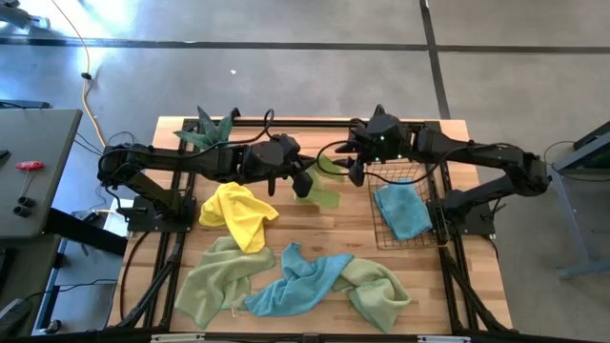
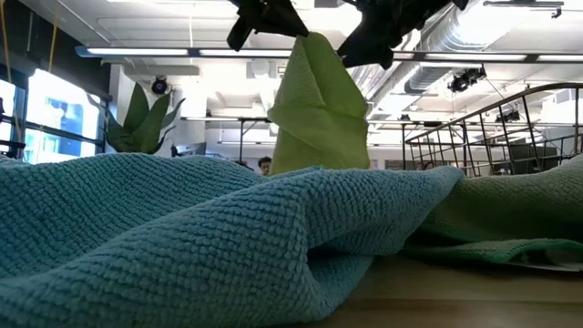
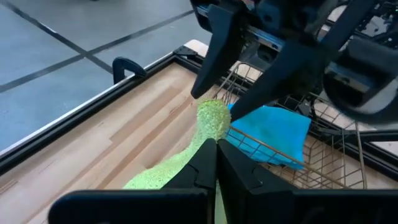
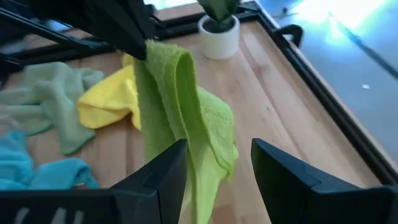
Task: Fold microfiber towels
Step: Fold the light green microfiber cloth
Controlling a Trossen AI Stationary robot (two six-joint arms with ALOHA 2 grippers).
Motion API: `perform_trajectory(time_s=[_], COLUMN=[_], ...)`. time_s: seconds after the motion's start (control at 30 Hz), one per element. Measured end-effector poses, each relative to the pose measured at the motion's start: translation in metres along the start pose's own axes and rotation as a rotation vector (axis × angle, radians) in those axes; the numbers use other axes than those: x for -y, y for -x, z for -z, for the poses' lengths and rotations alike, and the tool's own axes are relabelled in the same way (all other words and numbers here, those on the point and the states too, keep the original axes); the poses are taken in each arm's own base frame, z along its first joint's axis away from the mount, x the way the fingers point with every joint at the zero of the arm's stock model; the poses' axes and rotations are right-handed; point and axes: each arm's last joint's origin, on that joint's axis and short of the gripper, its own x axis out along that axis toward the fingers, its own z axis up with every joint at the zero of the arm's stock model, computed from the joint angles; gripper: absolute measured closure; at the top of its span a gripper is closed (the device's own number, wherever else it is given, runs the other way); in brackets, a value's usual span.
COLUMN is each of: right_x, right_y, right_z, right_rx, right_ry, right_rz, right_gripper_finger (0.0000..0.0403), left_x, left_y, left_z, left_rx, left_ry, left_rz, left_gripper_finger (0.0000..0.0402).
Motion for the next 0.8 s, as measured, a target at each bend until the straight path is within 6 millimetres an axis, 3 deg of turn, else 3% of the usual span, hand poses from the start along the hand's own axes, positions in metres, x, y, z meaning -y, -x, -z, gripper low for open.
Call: perform_trajectory(time_s=[0.3, 0.57, 0.8], right_x=[0.002, 0.004, 0.006], right_y=[-0.018, -0.047, -0.051], right_z=[0.006, 0.02, 0.029], right_rx=[-0.054, -0.16, -0.246], right_ry=[-0.015, -0.035, -0.052], right_rz=[-0.163, -0.168, -0.142], right_gripper_finger=[0.0231, 0.0231, 0.0238], left_x=[0.001, 0.002, 0.001], left_y=[0.0, 0.0, 0.0], left_z=[-0.004, -0.007, -0.007], left_rx=[0.053, 0.077, 0.083], left_ry=[0.005, -0.008, -0.016], left_rz=[-0.011, -0.006, -0.031], left_gripper_finger=[0.0401, 0.0401, 0.0401])
